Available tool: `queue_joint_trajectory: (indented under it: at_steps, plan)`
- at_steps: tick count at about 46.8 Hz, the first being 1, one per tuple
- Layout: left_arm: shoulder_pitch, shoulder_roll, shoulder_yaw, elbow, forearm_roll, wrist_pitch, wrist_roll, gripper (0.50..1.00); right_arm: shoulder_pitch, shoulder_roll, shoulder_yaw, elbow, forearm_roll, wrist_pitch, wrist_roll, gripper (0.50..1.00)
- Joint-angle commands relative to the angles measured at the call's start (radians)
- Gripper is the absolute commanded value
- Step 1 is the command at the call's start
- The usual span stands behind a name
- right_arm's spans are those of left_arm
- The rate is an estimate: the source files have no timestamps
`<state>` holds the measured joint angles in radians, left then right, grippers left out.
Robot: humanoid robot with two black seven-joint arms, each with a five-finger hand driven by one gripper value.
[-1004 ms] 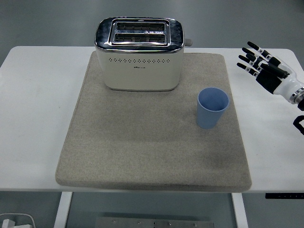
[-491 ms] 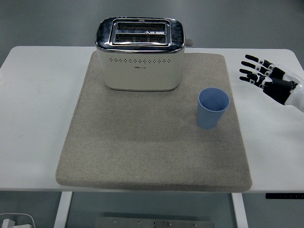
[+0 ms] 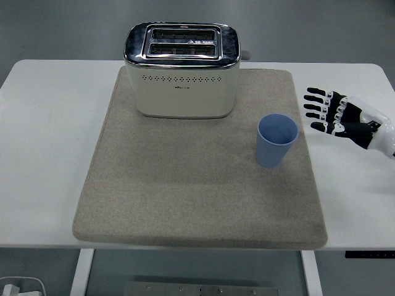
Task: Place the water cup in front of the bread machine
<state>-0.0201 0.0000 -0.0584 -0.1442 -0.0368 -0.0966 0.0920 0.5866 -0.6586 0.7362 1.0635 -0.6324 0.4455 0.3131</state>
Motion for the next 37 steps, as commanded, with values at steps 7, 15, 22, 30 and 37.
queue_joint_trajectory:
  at_steps: [7, 15, 22, 30, 37]
  plan:
    - [0.000, 0.000, 0.000, 0.002, 0.000, 0.000, 0.000, 1.000, -0.028, -0.032, -0.001, 0.018, -0.020, -0.014, 0.027, 0.928]
    - [0.000, 0.000, 0.000, 0.000, 0.000, 0.000, 0.000, 1.000, -0.062, -0.044, -0.001, 0.055, -0.032, -0.045, 0.030, 0.928]
    - [0.000, 0.000, 0.000, 0.000, 0.000, 0.000, 0.000, 1.000, -0.091, -0.035, -0.003, 0.070, -0.122, -0.106, 0.061, 0.928]
    - [0.000, 0.000, 0.000, 0.000, 0.000, 0.000, 0.000, 1.000, -0.119, -0.021, -0.003, 0.093, -0.153, -0.149, 0.072, 0.928]
    - [0.000, 0.000, 0.000, 0.000, 0.000, 0.000, 0.000, 1.000, -0.139, -0.013, -0.003, 0.125, -0.151, -0.179, 0.072, 0.928]
